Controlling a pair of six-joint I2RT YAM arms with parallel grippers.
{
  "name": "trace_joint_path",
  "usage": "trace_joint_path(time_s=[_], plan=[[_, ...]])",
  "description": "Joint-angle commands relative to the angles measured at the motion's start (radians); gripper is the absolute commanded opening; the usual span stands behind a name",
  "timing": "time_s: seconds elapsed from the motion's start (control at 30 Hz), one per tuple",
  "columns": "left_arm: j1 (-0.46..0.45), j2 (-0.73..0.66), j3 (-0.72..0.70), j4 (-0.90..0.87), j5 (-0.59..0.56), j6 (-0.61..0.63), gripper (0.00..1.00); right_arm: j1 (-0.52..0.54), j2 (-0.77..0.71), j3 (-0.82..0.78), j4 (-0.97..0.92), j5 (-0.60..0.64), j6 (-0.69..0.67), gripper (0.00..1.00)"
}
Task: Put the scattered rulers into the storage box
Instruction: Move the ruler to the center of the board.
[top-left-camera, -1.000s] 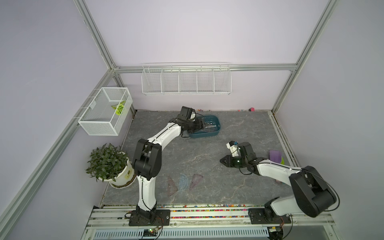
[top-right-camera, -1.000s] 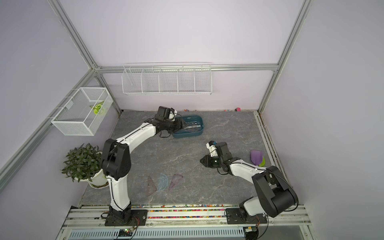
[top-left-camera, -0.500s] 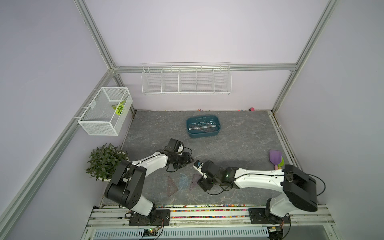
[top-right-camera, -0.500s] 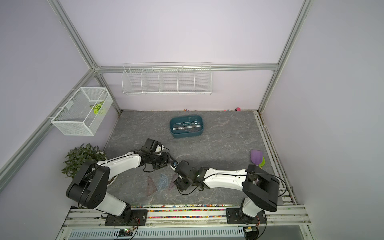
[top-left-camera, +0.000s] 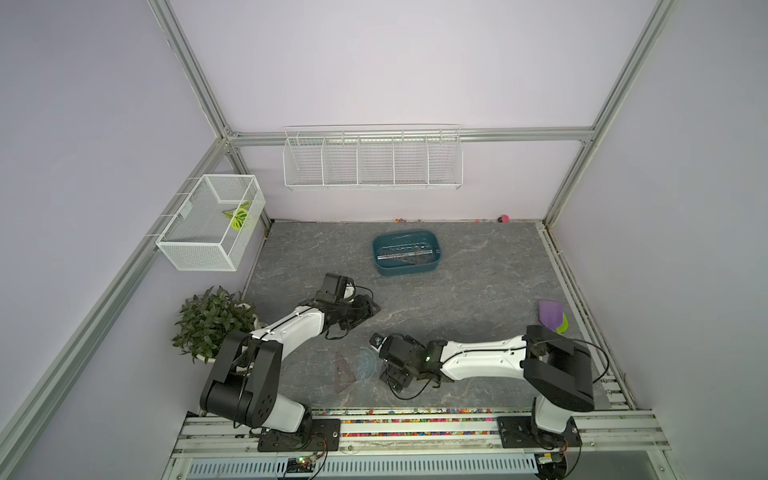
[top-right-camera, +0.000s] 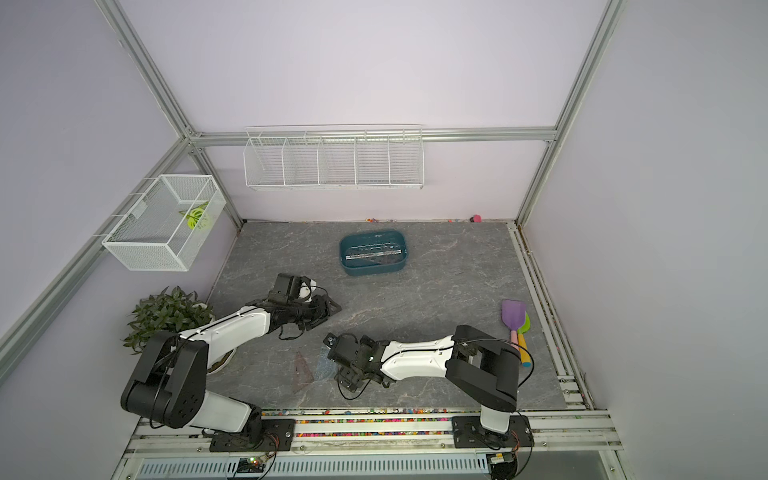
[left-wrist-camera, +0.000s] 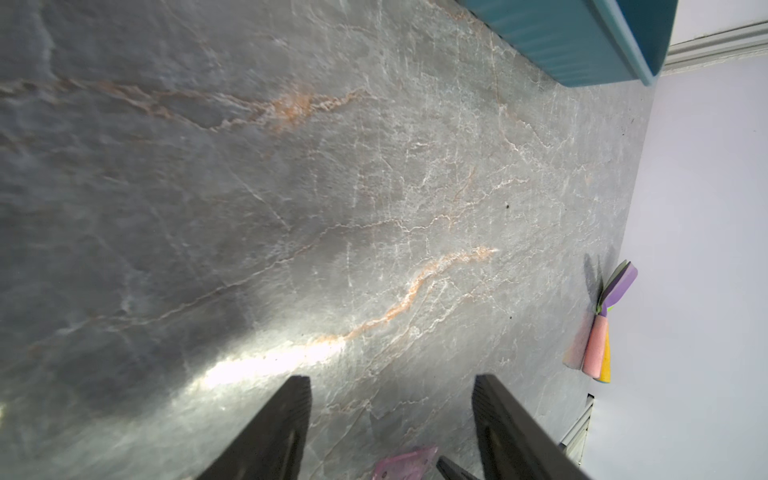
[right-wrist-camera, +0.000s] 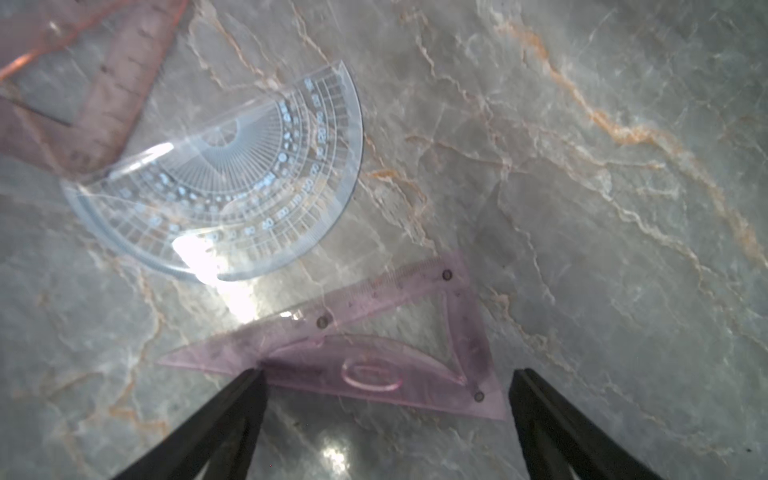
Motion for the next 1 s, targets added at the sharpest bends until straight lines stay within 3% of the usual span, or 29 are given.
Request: trace_joint_path(time_s=[0.0,0.33,0.53,0.67,0.8,0.97], plan=[[0.007,0.024,-0.004,0.026,0.027,0.006,0.67,-0.03,0.028,-0.001,-0.001,0.016,0.01,0.96],[0.005,0.083,0.018,0.051,0.072,0.009,0.67,-0.183,-0.017,-0.109,0.065,-0.023,0.05,0.92],[-0.041,0.118,0.071,0.034,0.086,0.031,0.67,-0.302,-0.049,-0.153,0.05,-0.051,0.141,0.84],[-0.087,0.164,0.127,0.02,0.1,0.048,0.67,-0.368,-0.092,-0.191,0.064,-0.108,0.214,0.81],[-0.11,0.202,0.17,-0.004,0.118,0.062,0.67,-0.459,-0.148,-0.246,0.118,-0.204,0.259,0.71],[-0.114,0.202,0.163,-0.039,0.157,0.087,0.67,-0.49,-0.2,-0.257,0.206,-0.363,0.193,0.61]])
